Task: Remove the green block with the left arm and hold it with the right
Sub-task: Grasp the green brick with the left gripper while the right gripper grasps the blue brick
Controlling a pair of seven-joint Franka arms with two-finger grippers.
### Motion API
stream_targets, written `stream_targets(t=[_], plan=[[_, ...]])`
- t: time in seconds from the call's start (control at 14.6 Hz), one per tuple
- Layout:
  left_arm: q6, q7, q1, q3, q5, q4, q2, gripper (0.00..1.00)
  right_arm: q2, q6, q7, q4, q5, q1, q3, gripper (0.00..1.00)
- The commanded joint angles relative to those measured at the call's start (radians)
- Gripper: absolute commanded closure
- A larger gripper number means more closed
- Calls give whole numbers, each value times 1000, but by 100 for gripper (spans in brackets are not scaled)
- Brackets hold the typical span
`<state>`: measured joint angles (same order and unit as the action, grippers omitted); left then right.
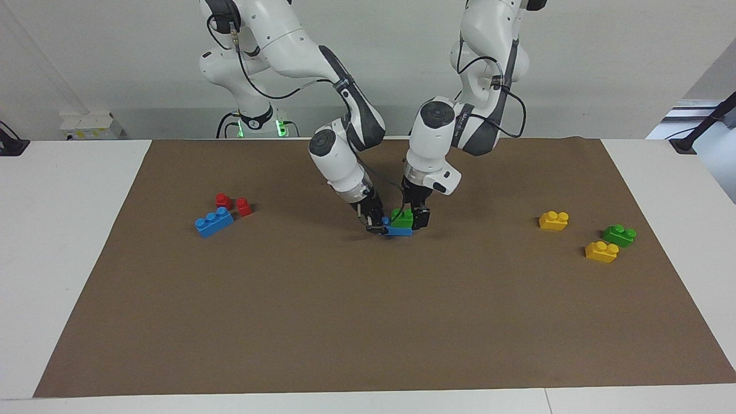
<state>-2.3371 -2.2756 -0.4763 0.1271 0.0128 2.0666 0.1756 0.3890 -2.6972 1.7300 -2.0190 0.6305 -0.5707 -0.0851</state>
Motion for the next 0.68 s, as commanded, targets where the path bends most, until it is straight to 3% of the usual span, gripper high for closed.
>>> stream_targets(t=[0.0, 0.27, 0.34, 0.48, 0.55, 0.62], plan=[[-31, -33, -19, -15, 21, 15, 1, 0, 5, -26, 11, -3, 24, -6, 1, 100], [-33, -38, -42, -17, 33, 15, 18, 2, 5, -27, 10, -3, 24, -6, 1, 100], [-36, -54, -42, -17, 48, 15, 19, 12, 5, -27, 10, -3, 24, -6, 1, 100], [-38, -74, -42, -17, 64, 14, 18, 41, 5, -27, 8, -3, 28, -5, 1, 100], [-36, -74, -42, -17, 64, 14, 18, 65, 5, -27, 8, -3, 28, -5, 1, 100], [-36, -65, -42, -17, 68, 12, 18, 100, 5, -27, 8, -3, 28, -5, 1, 100]])
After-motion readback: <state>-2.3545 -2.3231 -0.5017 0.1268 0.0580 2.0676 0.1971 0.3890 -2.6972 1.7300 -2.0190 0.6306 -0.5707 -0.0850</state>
